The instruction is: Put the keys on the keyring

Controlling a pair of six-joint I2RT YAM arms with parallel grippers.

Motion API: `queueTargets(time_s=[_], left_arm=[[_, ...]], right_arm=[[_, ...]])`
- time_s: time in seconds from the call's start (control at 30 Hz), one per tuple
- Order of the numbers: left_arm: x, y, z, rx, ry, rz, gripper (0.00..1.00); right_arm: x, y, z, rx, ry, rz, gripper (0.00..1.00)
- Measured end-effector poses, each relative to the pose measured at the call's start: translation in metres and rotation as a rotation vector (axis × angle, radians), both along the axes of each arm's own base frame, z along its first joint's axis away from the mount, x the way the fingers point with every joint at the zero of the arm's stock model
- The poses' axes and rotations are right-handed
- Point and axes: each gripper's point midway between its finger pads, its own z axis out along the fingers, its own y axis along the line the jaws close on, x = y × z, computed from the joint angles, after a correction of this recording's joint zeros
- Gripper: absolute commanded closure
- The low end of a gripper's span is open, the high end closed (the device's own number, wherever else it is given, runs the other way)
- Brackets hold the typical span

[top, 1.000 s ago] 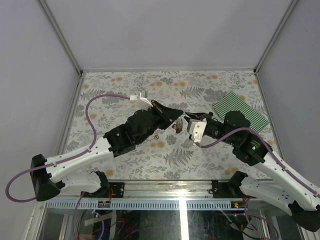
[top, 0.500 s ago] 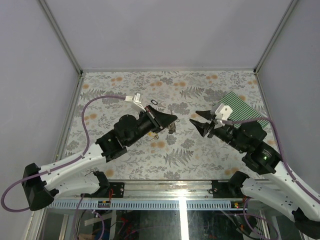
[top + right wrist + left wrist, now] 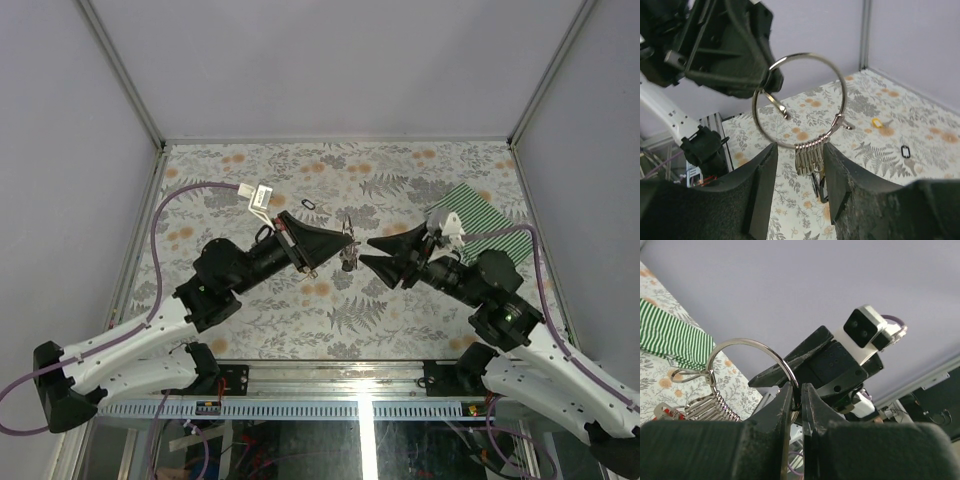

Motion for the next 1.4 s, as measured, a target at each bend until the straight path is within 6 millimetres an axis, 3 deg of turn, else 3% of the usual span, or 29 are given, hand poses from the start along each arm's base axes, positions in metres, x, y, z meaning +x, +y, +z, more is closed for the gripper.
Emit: queueTargets(time_s=[0.27, 0.63, 0.83, 1.0, 1.4], left_arm=[[-0.017, 0.000, 0.008, -0.001, -0.069, -0.075, 1.00], [-0.025, -0.007, 0.002, 0.022, -0.083, -0.137, 1.00], [-0.028, -0.009, 0.000, 0.028, -0.085, -0.157, 1.00], [-0.030, -0.009, 0.002, 0.022, -0.094, -0.167, 1.00], [-0.023, -0.001, 0.003, 0.040, -0.111, -0.101, 0.68]], right_arm=[[-0.024, -0.002, 0.010, 0.016, -0.242, 0.098, 0.56], [-0.032, 0.012, 0.012, -0.011, -0.315, 0.194, 0.62], [-0.036, 0.014, 0.015, -0.013, -0.332, 0.219, 0.78], [-0.039, 0.014, 0.018, -0.014, -0.341, 0.231, 0.97], [-0.033, 0.007, 0.032, -0.191, -0.280, 0.213, 1.00]])
